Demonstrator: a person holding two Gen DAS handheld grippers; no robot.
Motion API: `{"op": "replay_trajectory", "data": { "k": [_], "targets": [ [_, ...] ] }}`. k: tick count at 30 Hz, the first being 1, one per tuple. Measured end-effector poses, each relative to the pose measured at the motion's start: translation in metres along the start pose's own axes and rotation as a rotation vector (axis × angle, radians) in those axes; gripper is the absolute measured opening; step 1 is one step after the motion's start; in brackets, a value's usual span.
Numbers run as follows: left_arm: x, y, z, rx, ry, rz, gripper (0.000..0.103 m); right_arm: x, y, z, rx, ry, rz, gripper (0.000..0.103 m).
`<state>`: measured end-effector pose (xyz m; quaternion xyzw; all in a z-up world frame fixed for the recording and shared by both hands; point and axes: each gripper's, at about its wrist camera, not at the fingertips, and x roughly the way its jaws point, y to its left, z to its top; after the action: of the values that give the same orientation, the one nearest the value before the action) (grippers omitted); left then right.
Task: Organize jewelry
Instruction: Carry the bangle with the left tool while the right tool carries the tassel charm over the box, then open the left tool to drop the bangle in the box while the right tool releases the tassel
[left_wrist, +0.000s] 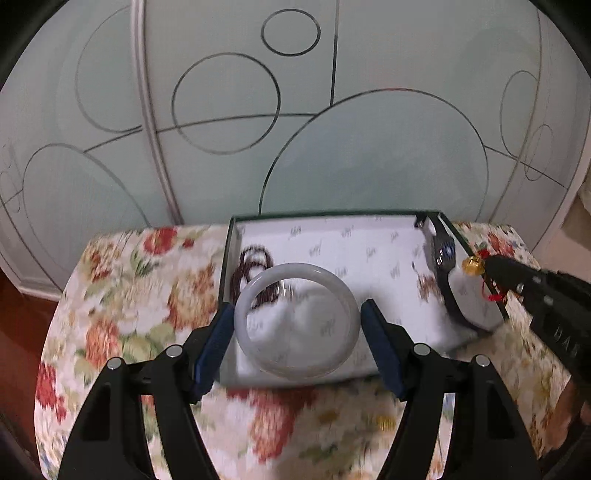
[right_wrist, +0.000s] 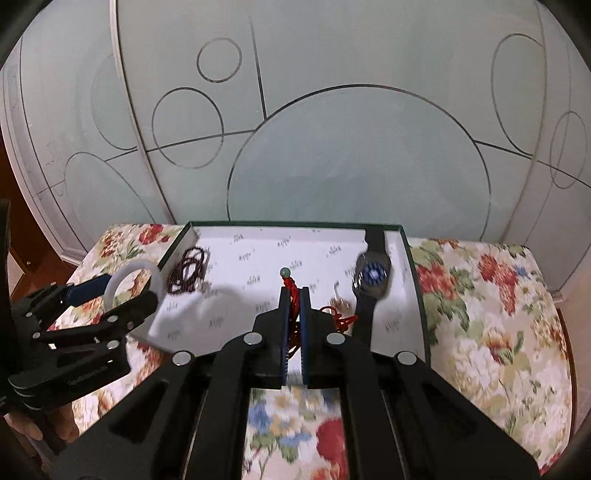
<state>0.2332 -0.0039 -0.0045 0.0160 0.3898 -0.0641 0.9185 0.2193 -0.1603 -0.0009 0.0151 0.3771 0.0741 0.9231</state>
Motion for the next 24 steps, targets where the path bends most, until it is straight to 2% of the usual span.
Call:
{"op": "replay_trajectory", "data": {
  "k": [9, 14, 20, 22, 23, 24],
  "targets": [
    [0.065, -0.009, 0.033, 0.004, 0.008, 0.037, 0.07, 0.07, -0.004, 0.021, -0.001, 0.05, -0.02, 0.005],
    [0.1, -0.013, 0.033, -0.002, 0.056, 0.059, 0.07, 0.106, -0.012, 0.019, 0.02, 0.106, -0.026, 0.005],
    [0.118, -0.01, 0.027, -0.021, 0.099, 0.068, 0.07, 0.13, -0.023, 0.008, 0.056, 0.159, -0.025, 0.005],
    [0.12, -0.009, 0.028, -0.03, 0.109, 0.061, 0.07, 0.133, -0.027, 0.007, 0.071, 0.162, -0.025, 0.009],
    [0.119, -0.008, 0.028, -0.033, 0.109, 0.059, 0.07, 0.134, -0.028, 0.007, 0.077, 0.161, -0.024, 0.013],
    [0.12, -0.008, 0.028, -0.029, 0.109, 0.062, 0.07, 0.133, -0.028, 0.007, 0.081, 0.158, -0.026, 0.022]
  ]
}}
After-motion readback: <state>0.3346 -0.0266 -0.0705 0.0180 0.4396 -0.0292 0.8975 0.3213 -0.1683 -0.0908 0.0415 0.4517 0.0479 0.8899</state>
